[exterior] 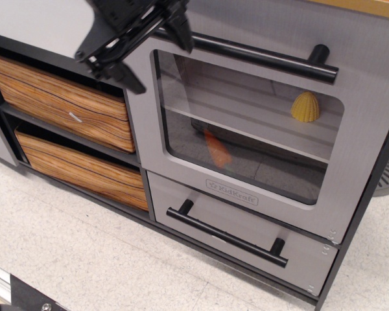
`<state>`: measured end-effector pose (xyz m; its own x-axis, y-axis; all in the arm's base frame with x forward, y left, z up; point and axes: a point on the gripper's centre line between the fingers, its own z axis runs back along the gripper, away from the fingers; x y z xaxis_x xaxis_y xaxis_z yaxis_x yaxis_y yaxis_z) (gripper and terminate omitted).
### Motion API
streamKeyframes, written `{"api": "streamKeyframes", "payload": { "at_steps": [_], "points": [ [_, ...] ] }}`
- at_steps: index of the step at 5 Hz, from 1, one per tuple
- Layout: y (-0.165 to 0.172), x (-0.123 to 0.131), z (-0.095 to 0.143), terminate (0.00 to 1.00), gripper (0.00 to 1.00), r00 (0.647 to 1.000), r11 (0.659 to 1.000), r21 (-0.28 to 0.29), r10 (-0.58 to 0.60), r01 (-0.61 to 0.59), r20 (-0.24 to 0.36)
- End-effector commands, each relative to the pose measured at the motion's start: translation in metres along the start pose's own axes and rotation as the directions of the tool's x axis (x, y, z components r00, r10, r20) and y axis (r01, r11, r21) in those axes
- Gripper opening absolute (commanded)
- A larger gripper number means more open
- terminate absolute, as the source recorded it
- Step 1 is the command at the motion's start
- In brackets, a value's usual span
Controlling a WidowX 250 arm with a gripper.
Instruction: Open oven
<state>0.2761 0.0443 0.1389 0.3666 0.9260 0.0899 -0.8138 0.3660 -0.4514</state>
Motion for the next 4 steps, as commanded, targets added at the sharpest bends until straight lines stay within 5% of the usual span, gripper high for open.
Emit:
{"api": "streamKeyframes", "payload": {
  "at_steps": [1, 4],
  "points": [
    [-0.033, 0.025, -0.001, 0.0, 1.0, 0.99, 0.987, -0.077, 0.14, -0.138, 0.018],
    [-0.016, 0.03, -0.034, 0.0, 1.0, 0.987, 0.989, 0.001, 0.149, -0.15, 0.062]
  ]
}}
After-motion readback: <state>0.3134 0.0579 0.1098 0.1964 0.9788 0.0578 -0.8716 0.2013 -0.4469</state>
